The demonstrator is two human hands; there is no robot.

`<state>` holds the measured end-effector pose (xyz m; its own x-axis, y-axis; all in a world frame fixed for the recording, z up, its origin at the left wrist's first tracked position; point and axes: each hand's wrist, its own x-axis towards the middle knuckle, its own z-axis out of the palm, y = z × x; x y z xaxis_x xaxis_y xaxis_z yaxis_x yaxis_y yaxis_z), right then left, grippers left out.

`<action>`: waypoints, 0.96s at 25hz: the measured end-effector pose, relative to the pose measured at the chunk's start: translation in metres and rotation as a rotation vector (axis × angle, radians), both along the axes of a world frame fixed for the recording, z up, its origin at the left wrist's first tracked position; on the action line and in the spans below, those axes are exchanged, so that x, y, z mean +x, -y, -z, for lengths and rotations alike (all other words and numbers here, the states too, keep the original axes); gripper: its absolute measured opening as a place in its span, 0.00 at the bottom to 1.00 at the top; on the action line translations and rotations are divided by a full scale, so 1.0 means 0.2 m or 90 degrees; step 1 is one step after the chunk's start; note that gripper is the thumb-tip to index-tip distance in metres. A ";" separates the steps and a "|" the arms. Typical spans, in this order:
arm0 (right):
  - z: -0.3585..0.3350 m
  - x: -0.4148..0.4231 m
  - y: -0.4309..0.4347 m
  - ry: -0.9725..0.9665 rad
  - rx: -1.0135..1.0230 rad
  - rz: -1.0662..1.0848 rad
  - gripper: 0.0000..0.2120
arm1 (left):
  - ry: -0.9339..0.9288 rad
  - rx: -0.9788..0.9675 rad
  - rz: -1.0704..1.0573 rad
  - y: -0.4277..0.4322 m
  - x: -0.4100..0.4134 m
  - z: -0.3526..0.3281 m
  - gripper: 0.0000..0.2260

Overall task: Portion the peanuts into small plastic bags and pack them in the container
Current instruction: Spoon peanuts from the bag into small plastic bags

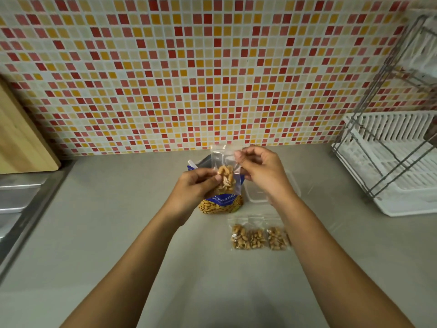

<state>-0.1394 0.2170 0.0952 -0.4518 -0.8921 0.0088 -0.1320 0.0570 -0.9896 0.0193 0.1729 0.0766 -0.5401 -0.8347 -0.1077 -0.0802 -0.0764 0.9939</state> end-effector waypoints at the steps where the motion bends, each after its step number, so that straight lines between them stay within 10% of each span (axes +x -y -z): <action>1: 0.00 -0.01 -0.01 0.001 0.007 -0.007 0.03 | -0.021 0.038 0.000 -0.02 0.00 0.00 0.06; 10: 0.42 -0.02 -0.23 0.072 0.145 -0.038 0.05 | 0.098 0.125 0.061 -0.22 0.05 0.39 0.06; 15: 0.80 0.05 -0.18 -0.231 0.225 0.006 0.06 | 0.194 0.207 -0.049 -0.22 0.08 0.66 0.04; 24: 0.94 0.10 -0.06 -0.558 0.326 0.037 0.10 | 0.518 -0.076 -0.092 -0.12 0.02 0.81 0.10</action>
